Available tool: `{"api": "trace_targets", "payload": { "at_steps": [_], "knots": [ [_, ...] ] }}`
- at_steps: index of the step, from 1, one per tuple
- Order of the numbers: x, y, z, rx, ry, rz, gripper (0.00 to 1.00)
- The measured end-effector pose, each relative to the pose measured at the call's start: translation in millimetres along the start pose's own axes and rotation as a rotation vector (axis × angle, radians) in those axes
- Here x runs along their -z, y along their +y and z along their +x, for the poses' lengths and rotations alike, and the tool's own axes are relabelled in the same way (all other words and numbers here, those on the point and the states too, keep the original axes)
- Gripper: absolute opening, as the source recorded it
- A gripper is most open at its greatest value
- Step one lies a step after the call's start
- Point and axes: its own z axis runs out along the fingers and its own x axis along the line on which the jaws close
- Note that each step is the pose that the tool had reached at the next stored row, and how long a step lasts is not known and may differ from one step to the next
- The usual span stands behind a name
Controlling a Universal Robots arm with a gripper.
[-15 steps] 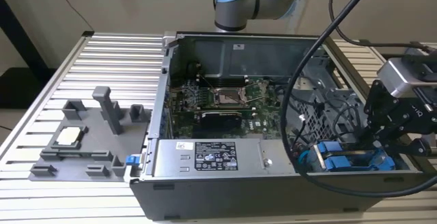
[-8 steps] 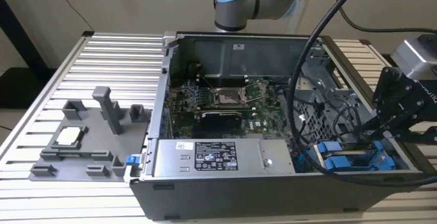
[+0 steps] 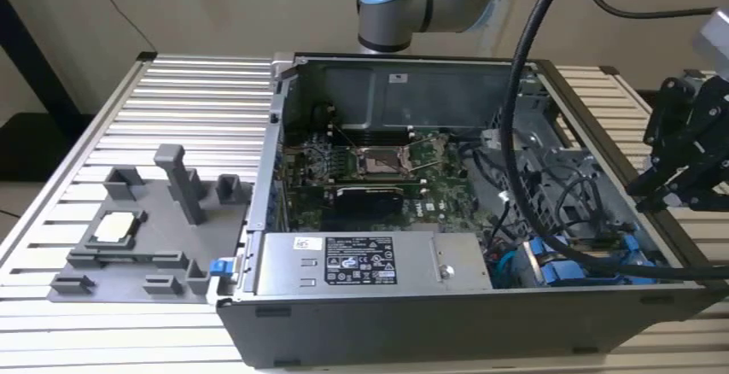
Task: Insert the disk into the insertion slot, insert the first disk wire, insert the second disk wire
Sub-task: 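Insert the first disk wire, then insert the second disk wire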
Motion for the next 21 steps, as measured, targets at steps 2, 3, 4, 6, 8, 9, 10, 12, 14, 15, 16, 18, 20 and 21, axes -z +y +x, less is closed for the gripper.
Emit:
{"api": "trace_targets", "payload": {
  "at_steps": [2,3,4,6,8,9,10,12,14,15,16,18,20,21],
  "knots": [
    [-0.1,0.0,0.0,0.000,-0.0002,0.0000,0.27],
    [-0.1,0.0,0.0,0.000,-0.0002,0.0000,0.27],
    [0.0,0.0,-0.4,0.000,-0.0001,0.0000,0.27],
    [-0.3,0.0,-3.4,-0.001,0.0000,0.0001,0.27],
    [-0.8,-0.1,-7.9,-0.002,-0.0001,0.0002,0.27],
    [-1.2,-0.2,-10.5,-0.002,-0.0003,0.0002,0.27],
    [-1.5,-0.2,-12.9,-0.002,-0.0002,0.0003,0.27],
    [-2.1,-0.3,-18.1,-0.003,-0.0002,0.0003,0.27],
    [-2.7,-0.3,-23.6,-0.003,-0.0002,0.0004,0.27],
    [-3.1,-0.4,-26.4,-0.003,-0.0003,0.0004,0.27],
    [-3.4,-0.4,-29.3,-0.003,-0.0002,0.0004,0.27],
    [-4.1,-0.5,-34.9,-0.003,-0.0003,0.0004,0.27],
    [-4.7,-0.6,-40.3,-0.004,-0.0003,0.0004,0.27],
    [-5.0,-0.7,-42.9,-0.004,-0.0003,0.0004,0.27]
  ]
}}
